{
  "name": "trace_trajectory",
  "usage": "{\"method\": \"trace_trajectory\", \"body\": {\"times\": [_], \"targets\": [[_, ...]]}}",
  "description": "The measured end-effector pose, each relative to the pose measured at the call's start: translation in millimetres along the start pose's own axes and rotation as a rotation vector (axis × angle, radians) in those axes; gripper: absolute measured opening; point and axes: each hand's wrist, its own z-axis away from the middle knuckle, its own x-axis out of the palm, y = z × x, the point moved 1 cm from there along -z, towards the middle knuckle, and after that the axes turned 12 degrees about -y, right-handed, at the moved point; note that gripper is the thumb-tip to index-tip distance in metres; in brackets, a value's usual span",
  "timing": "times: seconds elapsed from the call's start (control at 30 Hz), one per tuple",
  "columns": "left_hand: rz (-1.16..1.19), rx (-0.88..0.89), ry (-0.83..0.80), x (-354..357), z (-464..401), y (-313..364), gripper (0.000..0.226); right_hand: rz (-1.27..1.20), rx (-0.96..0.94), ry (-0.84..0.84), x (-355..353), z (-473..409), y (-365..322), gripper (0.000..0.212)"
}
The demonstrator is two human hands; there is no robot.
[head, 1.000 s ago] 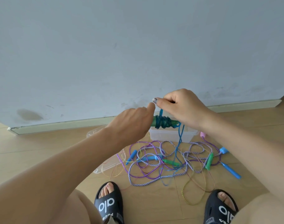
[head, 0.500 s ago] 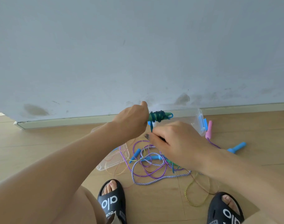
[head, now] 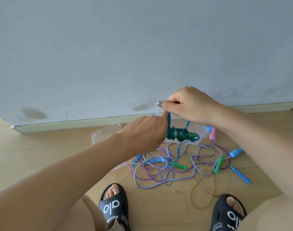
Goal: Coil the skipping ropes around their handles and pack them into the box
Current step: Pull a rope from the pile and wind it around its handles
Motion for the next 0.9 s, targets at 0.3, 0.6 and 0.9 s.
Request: {"method": "trace_trajectory", "body": {"times": [0.3,0.6,0.9], "targets": [[0.445,-0.021,0.235,-16,16,-11,0.024,-0.642,0.141,-0.215,39,-9,10,0.024],[0.568,-0.361,0.126,-3,-2,-47,0.015,-0.577,0.257,0.0,85,12,-19,0.056],[0.203,-0.338,-0.028,8,-5,-41,0.015,-0.015,0.074,0.099,72,32,-38,0.054]]}}
